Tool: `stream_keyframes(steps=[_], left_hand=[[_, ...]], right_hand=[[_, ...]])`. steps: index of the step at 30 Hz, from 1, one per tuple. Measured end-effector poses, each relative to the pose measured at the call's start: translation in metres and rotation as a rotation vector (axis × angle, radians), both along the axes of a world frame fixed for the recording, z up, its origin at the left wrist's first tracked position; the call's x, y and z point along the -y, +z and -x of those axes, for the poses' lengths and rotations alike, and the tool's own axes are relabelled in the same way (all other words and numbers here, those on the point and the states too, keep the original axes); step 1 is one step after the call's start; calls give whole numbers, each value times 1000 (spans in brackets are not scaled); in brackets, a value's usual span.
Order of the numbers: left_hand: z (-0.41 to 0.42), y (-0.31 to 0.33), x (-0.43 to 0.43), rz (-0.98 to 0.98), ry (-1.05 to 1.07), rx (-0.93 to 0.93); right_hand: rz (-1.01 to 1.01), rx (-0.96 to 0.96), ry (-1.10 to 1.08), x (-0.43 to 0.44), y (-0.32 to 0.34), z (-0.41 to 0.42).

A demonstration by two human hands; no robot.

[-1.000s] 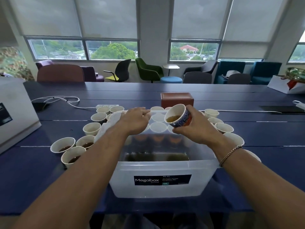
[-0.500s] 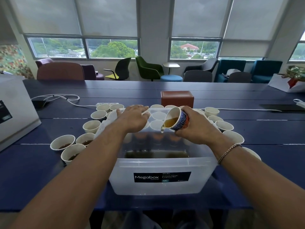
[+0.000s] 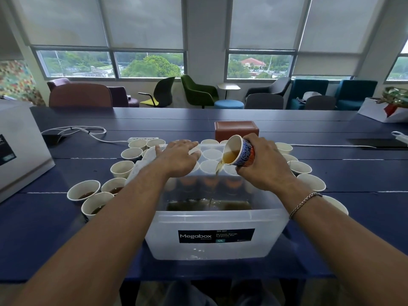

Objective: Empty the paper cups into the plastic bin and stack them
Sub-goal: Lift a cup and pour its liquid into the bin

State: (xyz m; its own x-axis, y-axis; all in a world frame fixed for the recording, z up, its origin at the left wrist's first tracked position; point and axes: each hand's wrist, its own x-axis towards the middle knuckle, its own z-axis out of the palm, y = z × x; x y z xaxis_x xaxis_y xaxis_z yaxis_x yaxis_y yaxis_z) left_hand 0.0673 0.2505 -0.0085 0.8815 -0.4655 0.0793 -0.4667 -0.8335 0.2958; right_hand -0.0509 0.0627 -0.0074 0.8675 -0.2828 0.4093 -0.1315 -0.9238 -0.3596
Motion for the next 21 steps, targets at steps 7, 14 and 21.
stream_keyframes(steps=[7,14,21], left_hand=[[1,0,1,-19,6,7],[2,0,0,-25,2,5],[2,1,0,-38,-3,2]], right_hand=[[36,20,-21,-3,0,1],[36,7,-20,-3,0,1],[47,7,-13,-3,0,1]])
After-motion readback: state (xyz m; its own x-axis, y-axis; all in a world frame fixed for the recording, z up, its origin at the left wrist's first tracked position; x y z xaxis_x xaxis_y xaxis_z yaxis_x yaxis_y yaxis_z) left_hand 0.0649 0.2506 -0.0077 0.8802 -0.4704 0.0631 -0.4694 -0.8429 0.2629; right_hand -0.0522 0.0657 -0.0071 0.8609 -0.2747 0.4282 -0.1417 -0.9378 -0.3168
